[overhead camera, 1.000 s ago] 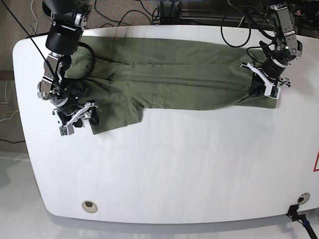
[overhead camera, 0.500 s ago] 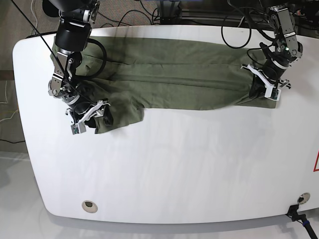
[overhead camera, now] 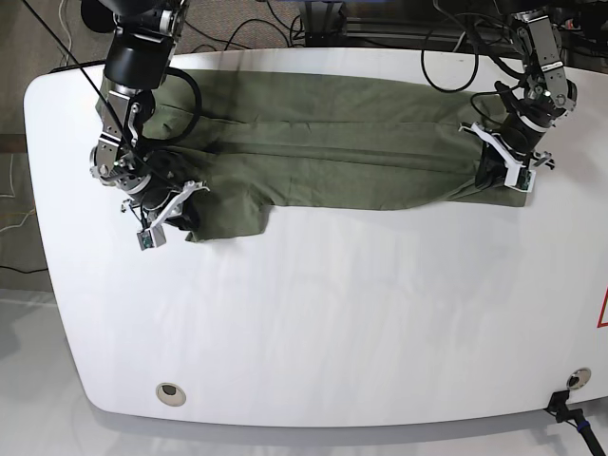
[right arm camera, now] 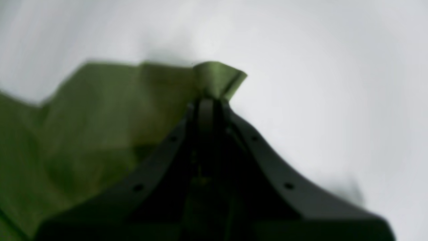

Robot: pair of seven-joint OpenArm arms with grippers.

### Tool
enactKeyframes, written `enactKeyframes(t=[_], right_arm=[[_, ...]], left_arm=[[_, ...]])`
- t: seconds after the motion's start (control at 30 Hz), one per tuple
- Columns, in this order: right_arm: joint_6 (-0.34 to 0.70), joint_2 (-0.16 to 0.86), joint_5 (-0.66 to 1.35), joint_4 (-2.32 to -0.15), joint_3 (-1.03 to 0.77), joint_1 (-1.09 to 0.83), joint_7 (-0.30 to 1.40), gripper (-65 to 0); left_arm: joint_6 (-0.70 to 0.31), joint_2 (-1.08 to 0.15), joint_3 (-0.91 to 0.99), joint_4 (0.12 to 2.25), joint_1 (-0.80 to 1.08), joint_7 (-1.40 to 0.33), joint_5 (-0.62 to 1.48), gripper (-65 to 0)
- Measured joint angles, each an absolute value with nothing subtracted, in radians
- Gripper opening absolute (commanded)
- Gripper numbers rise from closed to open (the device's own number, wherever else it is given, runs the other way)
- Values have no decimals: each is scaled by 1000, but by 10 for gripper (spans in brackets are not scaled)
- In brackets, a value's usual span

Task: Fold the T-shirt properly
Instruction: 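Grasp the loose sleeve flap with the right gripper, then tuck the sleeve flap onto the folded strip with the right gripper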

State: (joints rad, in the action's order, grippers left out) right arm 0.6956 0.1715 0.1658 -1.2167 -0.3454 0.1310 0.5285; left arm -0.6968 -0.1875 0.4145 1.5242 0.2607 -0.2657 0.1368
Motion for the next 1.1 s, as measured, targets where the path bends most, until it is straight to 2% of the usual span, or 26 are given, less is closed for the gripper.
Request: enactKeyframes(t=[0.33,0.57,0.67,0.9,1.03,1.1], right_arm=[[697,157,175,-1639,-347,53,767,-650],[699,130,180,-1917,-349,-123,796,-650],[699,91,170,-1973,-348,-197,868,-650],[693,40,181,-1997,-350,-338,875,-650],[698,42,183,-1997,-348,-396,876,-650],[696,43,247,-1998,-352,-424,873,-650]], left_arm=[[-697,-186,413,1524,261,-265,136,-650],[-697,-185,412,1524,261,-269,135,-650],[-697,-183,411,1522,261,-265,136,-650],[-697,-181,409,1522,261,-267,135,-650],[-697,-183,410,1520,260,-268,135,-650],[-697,-183,410,1507,260,-262,136,-650]])
